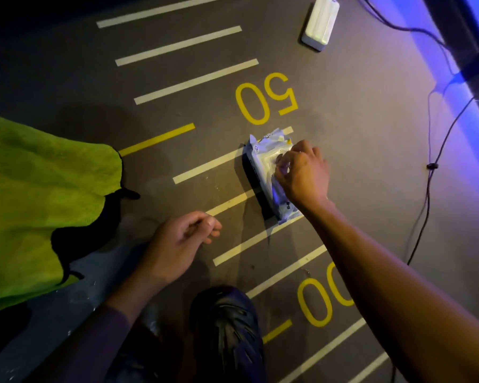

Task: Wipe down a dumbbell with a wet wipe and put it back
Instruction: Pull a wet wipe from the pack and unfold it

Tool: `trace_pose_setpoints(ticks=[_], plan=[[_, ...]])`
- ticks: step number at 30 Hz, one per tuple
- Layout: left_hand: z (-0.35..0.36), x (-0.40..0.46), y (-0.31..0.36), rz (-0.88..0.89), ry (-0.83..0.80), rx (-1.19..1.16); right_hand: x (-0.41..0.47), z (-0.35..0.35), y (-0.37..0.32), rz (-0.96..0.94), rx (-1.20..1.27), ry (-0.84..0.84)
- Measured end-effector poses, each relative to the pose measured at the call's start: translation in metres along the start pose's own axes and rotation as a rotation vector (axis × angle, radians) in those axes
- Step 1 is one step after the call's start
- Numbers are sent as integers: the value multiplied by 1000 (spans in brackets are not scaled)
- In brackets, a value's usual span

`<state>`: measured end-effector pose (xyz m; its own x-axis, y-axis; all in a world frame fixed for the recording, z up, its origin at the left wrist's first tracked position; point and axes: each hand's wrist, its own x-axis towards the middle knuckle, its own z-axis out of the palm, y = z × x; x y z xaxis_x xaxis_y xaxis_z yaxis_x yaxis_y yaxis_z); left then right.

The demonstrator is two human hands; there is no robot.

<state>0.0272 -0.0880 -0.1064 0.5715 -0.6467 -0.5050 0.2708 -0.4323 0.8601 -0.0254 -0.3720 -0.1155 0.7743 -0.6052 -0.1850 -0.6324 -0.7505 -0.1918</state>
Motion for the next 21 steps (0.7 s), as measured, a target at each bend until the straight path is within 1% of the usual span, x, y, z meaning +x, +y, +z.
trace_pose_setpoints(ticks=[2,6,9,13,15,18,20,21], plan=[[1,-3,1,1,3,-1,0,1,1,-7,50,-7],[0,-7,2,8,23,-23,-3,-6,8,-13,238,2],[-1,-8,4,24,28,-46,-6,-15,10,-18,299,5],[-1,-12,8,34,21,-53,-9,-26,11,-43,419,33],[-2,-14,9,19,19,-39,-15,-32,9,-22,500,53],[-6,-19,10,16,22,-37,-29,-42,3,81,690,121],[-10,-24,11,28,31,-50,-37,-56,-3,142,888,160],[-11,-26,12,35,36,-54,-41,-65,-7,156,1008,148]])
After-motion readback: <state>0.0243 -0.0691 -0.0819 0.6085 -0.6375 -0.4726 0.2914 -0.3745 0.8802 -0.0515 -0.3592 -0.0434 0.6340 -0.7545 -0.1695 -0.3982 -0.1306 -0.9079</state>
